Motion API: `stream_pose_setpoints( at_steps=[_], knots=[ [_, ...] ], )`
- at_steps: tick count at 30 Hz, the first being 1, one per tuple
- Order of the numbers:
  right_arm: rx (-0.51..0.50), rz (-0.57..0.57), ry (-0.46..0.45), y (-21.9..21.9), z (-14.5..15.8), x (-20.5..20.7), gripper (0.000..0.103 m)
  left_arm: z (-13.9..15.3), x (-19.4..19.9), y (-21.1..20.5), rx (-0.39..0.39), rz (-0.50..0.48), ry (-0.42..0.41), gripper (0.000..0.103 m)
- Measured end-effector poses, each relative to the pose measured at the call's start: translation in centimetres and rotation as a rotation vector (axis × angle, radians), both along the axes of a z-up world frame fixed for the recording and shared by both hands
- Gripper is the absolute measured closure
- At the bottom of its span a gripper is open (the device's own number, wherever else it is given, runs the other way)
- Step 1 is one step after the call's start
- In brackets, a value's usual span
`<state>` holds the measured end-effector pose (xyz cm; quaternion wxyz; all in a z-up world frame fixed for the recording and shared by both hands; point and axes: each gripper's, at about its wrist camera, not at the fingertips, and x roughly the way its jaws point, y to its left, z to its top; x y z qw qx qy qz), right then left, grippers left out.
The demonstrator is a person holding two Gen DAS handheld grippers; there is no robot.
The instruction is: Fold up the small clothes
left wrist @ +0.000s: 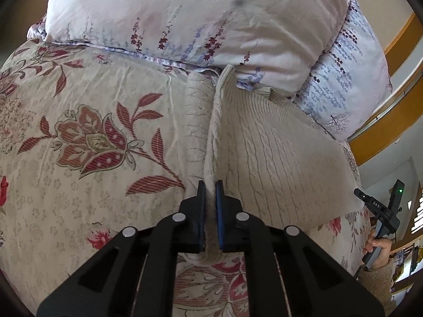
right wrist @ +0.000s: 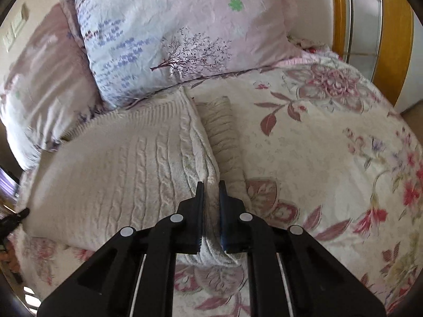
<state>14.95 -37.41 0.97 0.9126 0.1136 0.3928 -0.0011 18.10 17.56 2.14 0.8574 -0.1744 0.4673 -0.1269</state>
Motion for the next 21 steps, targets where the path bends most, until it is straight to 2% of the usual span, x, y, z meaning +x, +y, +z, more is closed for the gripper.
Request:
stream_pose_setpoints(
  at_steps=[6, 8, 10, 11, 13, 16, 20, 21],
  knots=[
    [-0.102, -0.008, 0.024, 1.2, -0.4, 0.6, 0.09, 0.0, 0.1, -0.7, 0.038, -0.001, -0.006, 0.09],
    [-0.086, -0.009, 0.031, 1.3, 0.2, 0.6, 0.077, 0.4, -0.1, -0.8, 0.044, -0.001, -0.013, 0.079],
    [-0.061, -0.005, 0.01, 1.5, 1.2, 0.3, 0.05, 1.3, -0.2, -0.9, 0.049, 0.005, -0.043, 0.075],
    [-0.05, 0.01, -0.028, 1.9, 1.9, 0.0, 0.047, 1.8, -0.4, -1.0, 0.061, 0.009, -0.067, 0.073],
    [-0.057, 0.056, -0.072, 3.3, 2.8, -0.1, 0.045, 2.7, -0.5, -1.6, 0.085, 0.006, -0.113, 0.07],
    [-0.064, 0.148, -0.06, 6.1, 2.8, 1.0, 0.045, 3.3, -0.4, -3.3, 0.109, -0.023, -0.15, 0.06],
    [-0.094, 0.223, -0.017, 9.0, 1.8, 2.5, 0.044, 2.3, 0.4, -5.1, 0.124, -0.058, -0.116, 0.059],
    [-0.117, 0.231, 0.006, 9.6, 1.2, 2.8, 0.041, 2.0, 0.6, -5.2, 0.132, -0.056, -0.101, 0.059]
  ],
)
